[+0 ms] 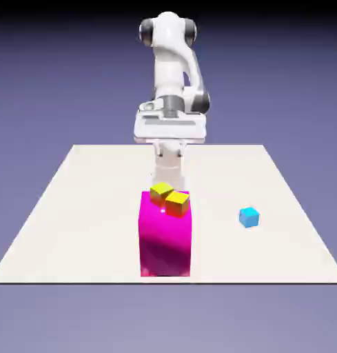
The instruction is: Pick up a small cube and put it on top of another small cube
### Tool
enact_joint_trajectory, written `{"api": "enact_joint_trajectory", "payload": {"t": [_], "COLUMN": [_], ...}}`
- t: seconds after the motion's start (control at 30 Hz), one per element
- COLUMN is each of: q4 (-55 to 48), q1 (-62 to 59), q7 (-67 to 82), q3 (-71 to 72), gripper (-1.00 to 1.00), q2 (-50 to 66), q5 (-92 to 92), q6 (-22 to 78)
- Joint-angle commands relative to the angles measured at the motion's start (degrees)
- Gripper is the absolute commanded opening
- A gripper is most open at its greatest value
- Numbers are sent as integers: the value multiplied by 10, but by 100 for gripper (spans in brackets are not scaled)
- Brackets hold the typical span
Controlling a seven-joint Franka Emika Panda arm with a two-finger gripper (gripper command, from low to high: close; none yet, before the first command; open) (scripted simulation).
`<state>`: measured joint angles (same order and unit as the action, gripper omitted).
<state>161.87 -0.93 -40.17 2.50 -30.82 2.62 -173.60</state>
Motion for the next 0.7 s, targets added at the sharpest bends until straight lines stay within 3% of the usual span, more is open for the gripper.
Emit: {"api": "enact_joint_trajectory", "payload": {"t": [0.0,0.47,0.67], "q4": [7,38,64], "q1": [-10,280,167], "q7": [17,144,221], "q3": [20,99,107], "gripper": [0,0,0], "q2": [14,186,226], "q5": [22,367,402], "q6": [4,116,92]}}
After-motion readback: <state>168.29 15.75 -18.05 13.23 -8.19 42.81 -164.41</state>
